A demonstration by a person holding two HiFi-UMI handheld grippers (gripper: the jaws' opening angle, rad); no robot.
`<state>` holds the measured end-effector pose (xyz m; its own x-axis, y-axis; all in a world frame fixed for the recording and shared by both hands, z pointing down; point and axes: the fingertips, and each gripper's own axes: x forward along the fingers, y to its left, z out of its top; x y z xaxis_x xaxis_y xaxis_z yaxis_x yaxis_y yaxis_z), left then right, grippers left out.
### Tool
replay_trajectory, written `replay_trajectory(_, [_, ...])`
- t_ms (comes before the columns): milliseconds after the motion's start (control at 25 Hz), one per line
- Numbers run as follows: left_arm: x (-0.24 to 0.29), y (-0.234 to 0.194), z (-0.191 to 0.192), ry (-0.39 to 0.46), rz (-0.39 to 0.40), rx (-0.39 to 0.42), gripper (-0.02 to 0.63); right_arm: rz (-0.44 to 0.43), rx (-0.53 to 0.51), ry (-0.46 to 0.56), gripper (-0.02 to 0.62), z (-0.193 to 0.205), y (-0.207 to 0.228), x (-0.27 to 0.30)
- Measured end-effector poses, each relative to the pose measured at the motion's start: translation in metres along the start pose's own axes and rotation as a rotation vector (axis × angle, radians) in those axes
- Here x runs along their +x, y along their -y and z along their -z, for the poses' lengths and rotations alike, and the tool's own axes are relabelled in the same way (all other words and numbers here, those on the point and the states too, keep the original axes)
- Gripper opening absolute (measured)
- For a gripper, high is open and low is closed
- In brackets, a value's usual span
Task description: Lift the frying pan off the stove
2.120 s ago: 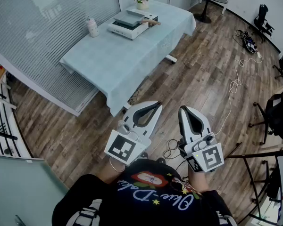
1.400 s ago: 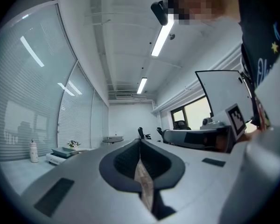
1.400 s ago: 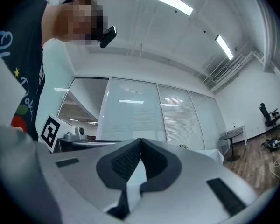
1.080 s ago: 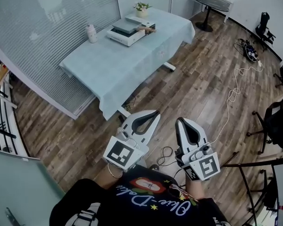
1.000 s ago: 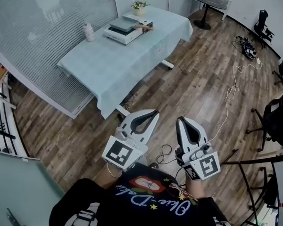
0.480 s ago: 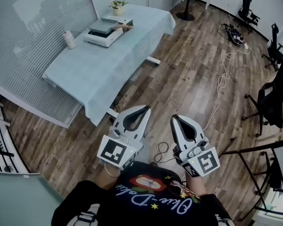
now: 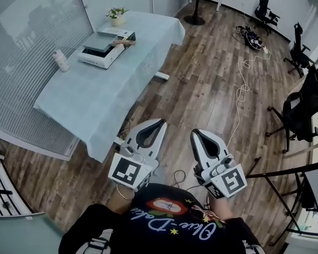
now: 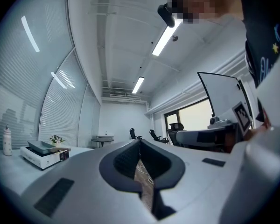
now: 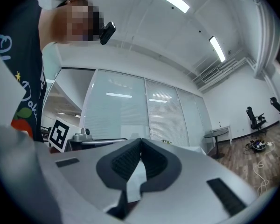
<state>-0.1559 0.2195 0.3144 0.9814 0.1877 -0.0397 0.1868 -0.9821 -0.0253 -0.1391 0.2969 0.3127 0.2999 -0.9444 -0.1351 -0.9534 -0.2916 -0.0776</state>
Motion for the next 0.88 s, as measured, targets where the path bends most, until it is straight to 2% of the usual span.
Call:
replay_trajectory(440, [0.045,-0.099,0.015,-0.013,-0.03,-0.046,0.005,-0.028,0.009,-0.066,0.002,0.017,0.038,0.106])
replay_trajectory(600, [0.053,-0.139,0.015,-0.002,-0.063,-0.06,0.005,-0.057,0.013,-0.076,0.002,0.021,0.042,0.147])
replay_trajectory(880, [0.068,-0.195,0.021,0.007,-0.077,-0.057,0.005,-0.094,0.023,-0.092,0.002,0.035,0.046,0.203])
